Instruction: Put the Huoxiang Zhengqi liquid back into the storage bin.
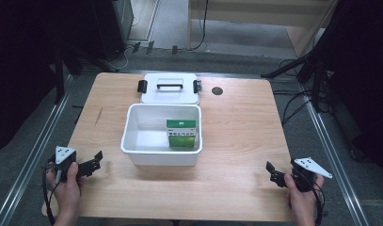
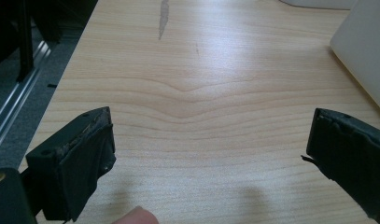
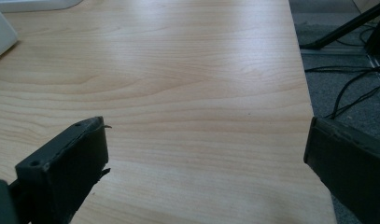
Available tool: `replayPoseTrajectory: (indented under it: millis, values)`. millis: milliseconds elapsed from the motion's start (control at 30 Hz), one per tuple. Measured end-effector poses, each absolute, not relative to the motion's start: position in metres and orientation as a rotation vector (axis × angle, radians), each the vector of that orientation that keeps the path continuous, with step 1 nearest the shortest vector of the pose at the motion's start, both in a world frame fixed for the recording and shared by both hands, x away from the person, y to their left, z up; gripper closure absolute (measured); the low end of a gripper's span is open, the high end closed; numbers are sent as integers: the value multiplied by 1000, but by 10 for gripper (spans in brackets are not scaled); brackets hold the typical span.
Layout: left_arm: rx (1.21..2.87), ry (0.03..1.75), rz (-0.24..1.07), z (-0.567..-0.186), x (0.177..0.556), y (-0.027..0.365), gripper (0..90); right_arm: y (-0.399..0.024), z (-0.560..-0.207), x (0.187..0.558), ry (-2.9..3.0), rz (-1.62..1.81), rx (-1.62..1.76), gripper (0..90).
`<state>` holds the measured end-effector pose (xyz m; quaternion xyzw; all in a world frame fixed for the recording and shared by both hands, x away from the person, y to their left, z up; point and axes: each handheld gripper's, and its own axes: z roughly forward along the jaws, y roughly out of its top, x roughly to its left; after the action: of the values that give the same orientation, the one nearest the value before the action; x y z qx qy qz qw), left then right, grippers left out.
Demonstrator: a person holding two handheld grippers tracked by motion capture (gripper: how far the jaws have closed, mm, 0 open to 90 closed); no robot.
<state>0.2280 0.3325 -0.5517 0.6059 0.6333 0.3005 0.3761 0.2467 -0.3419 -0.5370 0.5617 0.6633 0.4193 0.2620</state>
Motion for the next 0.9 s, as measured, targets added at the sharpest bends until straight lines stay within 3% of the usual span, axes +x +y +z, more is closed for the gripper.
replayPoseTrajectory:
  millis: [900]
  values:
    - [1554, 1620, 768, -552, 228, 332, 17, -366, -546, 220, 1742, 1137, 1557, 0]
